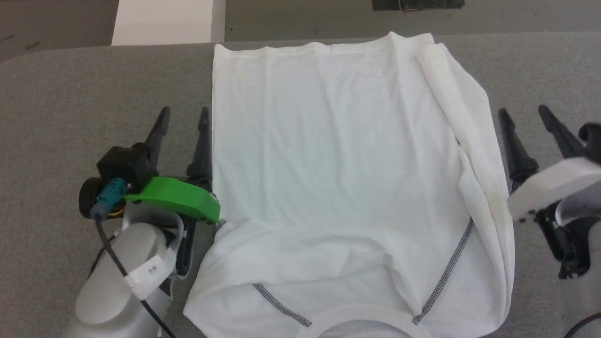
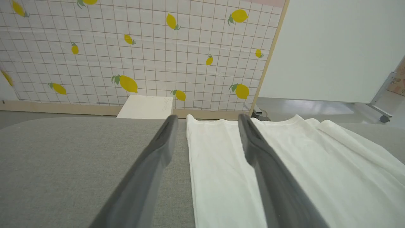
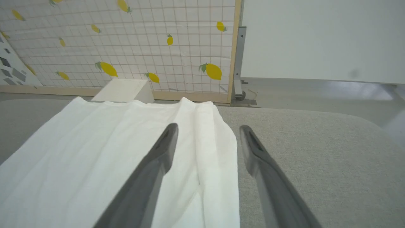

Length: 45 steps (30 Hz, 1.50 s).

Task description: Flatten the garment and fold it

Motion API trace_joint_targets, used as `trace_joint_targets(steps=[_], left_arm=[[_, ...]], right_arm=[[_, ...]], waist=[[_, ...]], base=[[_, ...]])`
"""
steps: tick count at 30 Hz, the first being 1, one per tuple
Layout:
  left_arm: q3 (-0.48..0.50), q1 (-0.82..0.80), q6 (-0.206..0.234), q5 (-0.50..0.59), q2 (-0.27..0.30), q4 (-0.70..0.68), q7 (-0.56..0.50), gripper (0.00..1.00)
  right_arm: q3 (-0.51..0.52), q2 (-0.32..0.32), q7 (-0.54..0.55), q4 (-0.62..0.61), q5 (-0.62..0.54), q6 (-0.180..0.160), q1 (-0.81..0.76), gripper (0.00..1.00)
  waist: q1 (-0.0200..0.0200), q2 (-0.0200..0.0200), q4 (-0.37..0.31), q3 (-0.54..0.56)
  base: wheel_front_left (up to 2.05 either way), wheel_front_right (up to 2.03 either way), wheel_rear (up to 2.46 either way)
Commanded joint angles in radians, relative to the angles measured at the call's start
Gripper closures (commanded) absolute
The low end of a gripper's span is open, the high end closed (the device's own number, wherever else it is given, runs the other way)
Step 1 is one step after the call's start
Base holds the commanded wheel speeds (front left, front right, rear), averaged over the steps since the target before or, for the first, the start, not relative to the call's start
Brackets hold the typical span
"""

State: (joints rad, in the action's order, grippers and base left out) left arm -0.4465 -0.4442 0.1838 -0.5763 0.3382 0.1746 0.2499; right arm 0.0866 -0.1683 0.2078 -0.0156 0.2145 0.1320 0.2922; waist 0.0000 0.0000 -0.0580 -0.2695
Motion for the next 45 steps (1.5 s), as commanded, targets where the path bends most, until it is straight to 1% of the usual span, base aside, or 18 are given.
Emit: trace_joint_targets(steps=[1,3,5,10,14,18,24,25,26,28,29,30,37,40,44,45], left_arm=[[0.029,0.013,0.009,0.019,0.008,-0.023,0.009,0.0],[0.085,0.019,0.009,0.044,0.005,-0.071,0.011,0.0],[0.131,0.027,0.004,0.077,-0.011,-0.119,0.011,0.0],[0.218,0.035,-0.033,0.145,-0.07,-0.195,0.012,0.0],[0.269,0.037,-0.067,0.191,-0.111,-0.229,0.012,0.0],[0.317,0.046,-0.097,0.222,-0.148,-0.256,0.012,0.0],[0.373,0.055,-0.139,0.254,-0.188,-0.272,0.012,0.0],[0.38,0.055,-0.144,0.259,-0.193,-0.273,0.012,0.0],[0.387,0.056,-0.15,0.265,-0.2,-0.274,0.012,0.0],[0.398,0.058,-0.162,0.275,-0.212,-0.275,0.012,0.0],[0.402,0.059,-0.167,0.279,-0.216,-0.274,0.012,0.0],[0.408,0.059,-0.173,0.284,-0.221,-0.273,0.012,0.0],[0.438,0.065,-0.203,0.312,-0.247,-0.258,0.012,0.0],[0.45,0.075,-0.214,0.322,-0.254,-0.248,0.012,0.0],[0.467,0.098,-0.226,0.334,-0.258,-0.229,0.012,0.0],[0.471,0.105,-0.23,0.337,-0.258,-0.223,0.012,0.0]], right_arm=[[0.012,-0.012,0.031,0.035,0.015,-0.001,0.061,0.0],[0.032,-0.024,0.083,0.099,0.028,-0.001,0.141,0.0],[0.048,-0.041,0.129,0.165,0.039,-0.001,0.22,0.0],[0.068,-0.085,0.198,0.317,0.064,-0.001,0.4,0.0],[0.07,-0.114,0.247,0.418,0.058,-0.001,0.511,0.0],[0.052,-0.14,0.304,0.481,0.052,-0.001,0.595,0.0],[0.029,-0.161,0.377,0.527,0.061,-0.001,0.687,0.0],[0.028,-0.165,0.385,0.531,0.061,-0.001,0.696,0.22],[0.026,-0.169,0.393,0.536,0.06,-0.001,0.705,0.5],[0.024,-0.175,0.402,0.541,0.053,-0.001,0.718,0.7],[0.02,-0.179,0.401,0.541,0.048,-0.001,0.721,0.87],[0.022,-0.181,0.396,0.539,0.046,-0.001,0.725,1.0],[0.029,-0.19,0.321,0.521,0.05,-0.001,0.706,1.0],[0.049,-0.188,0.287,0.51,0.066,-0.001,0.666,1.0],[0.037,-0.192,0.281,0.496,0.097,-0.001,0.587,0.99],[0.038,-0.19,0.276,0.492,0.1,-0.001,0.565,0.92]], waist=[[0.0,0.0,0.045,-0.069],[0.0,0.0,0.065,-0.109],[0.0,0.0,0.087,-0.151],[0.0,0.0,0.138,-0.248],[0.0,0.0,0.166,-0.308],[0.0,0.0,0.185,-0.351],[0.0,0.0,0.198,-0.398],[0.0,0.0,0.2,-0.402],[0.0,0.0,0.201,-0.407],[0.0,0.0,0.202,-0.413],[0.0,0.0,0.202,-0.414],[0.0,0.0,0.202,-0.415],[0.0,0.0,0.189,-0.381],[0.0,0.0,0.178,-0.342],[0.0,0.0,0.155,-0.285],[0.0,0.0,0.148,-0.271]], base=[[0.0,0.0,0.0],[0.0,0.0,0.0],[0.0,0.0,0.0],[0.0,0.0,0.0],[0.0,0.0,0.0],[0.0,0.0,0.0],[0.0,0.0,0.0],[0.0,0.0,0.0],[0.0,0.0,0.0],[0.0,0.0,0.0],[0.0,0.0,0.0],[0.0,0.0,0.0],[0.0,0.0,0.0],[0.0,0.0,0.0],[0.0,0.0,0.0],[0.0,0.0,0.0]])
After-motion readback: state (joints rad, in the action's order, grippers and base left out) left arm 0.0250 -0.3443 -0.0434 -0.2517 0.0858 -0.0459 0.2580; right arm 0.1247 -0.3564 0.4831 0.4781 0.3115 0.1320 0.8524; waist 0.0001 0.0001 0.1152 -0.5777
